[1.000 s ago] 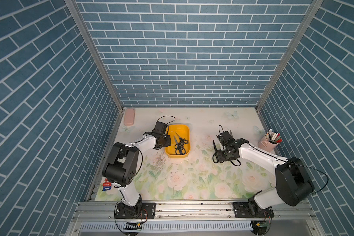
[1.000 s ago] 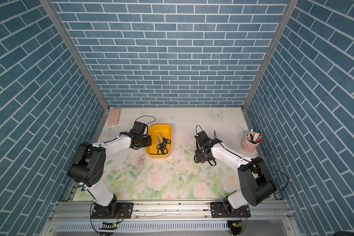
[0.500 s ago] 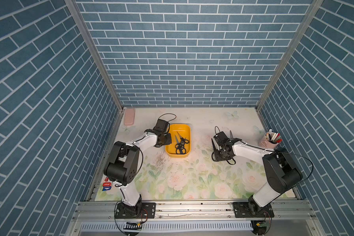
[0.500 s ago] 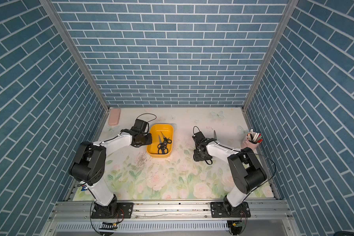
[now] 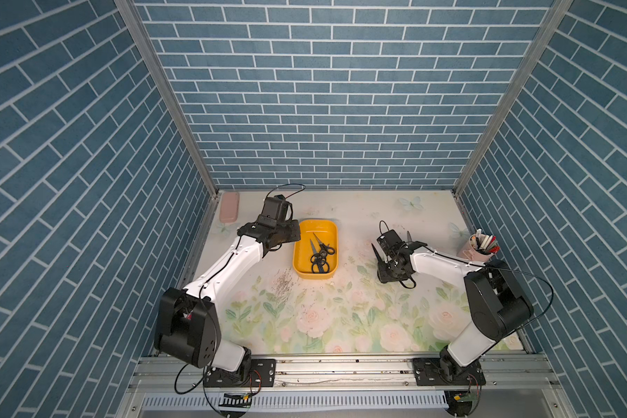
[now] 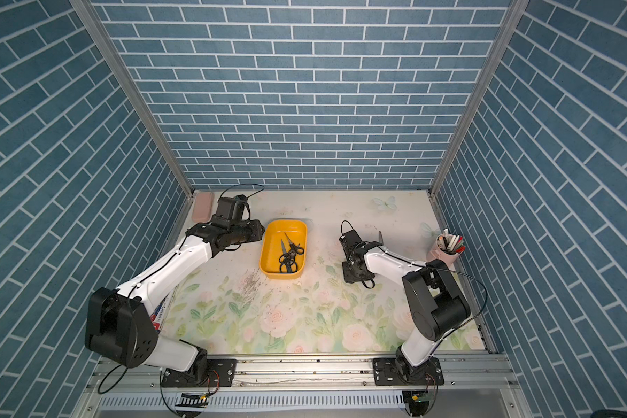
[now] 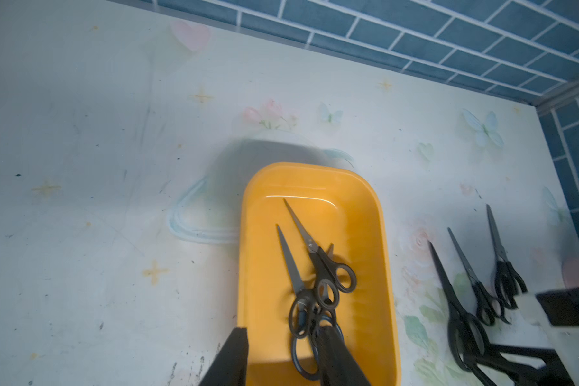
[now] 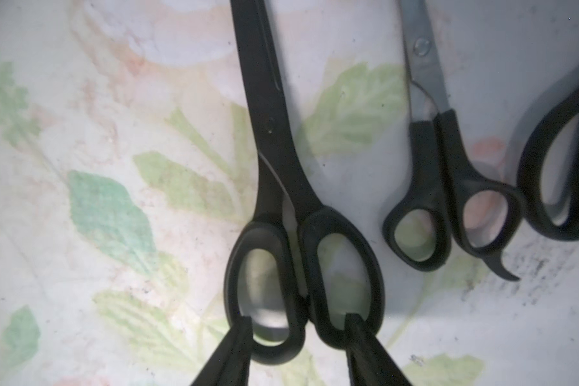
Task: Put the scissors into the storage box
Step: Pick up the scissors from the center of the board, then place the scissors in the storage box.
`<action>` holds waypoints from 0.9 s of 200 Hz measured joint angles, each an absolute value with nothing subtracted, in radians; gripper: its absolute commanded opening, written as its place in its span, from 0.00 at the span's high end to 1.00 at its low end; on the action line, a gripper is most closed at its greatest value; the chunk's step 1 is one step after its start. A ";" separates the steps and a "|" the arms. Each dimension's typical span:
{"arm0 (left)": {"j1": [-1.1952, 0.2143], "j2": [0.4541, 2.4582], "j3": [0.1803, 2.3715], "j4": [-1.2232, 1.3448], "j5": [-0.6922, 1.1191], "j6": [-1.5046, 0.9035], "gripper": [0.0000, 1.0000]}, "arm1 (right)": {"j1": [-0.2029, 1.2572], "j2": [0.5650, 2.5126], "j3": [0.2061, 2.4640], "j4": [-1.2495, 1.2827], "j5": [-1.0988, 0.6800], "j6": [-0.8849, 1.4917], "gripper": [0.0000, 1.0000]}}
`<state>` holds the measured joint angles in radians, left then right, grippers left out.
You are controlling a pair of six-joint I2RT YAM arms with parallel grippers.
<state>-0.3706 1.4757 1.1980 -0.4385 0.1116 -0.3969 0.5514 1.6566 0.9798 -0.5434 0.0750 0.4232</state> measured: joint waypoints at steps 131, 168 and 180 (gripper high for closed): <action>-0.457 1.526 1.213 -0.451 0.221 -0.298 0.56 | 0.530 1.732 1.000 -0.474 0.067 0.418 0.97; -0.456 1.526 1.213 -0.450 0.229 -0.291 0.51 | 0.530 1.742 1.009 -0.467 0.075 0.412 1.00; -0.456 1.526 1.213 -0.447 0.240 -0.281 0.49 | 0.530 1.741 1.011 -0.470 0.075 0.411 1.00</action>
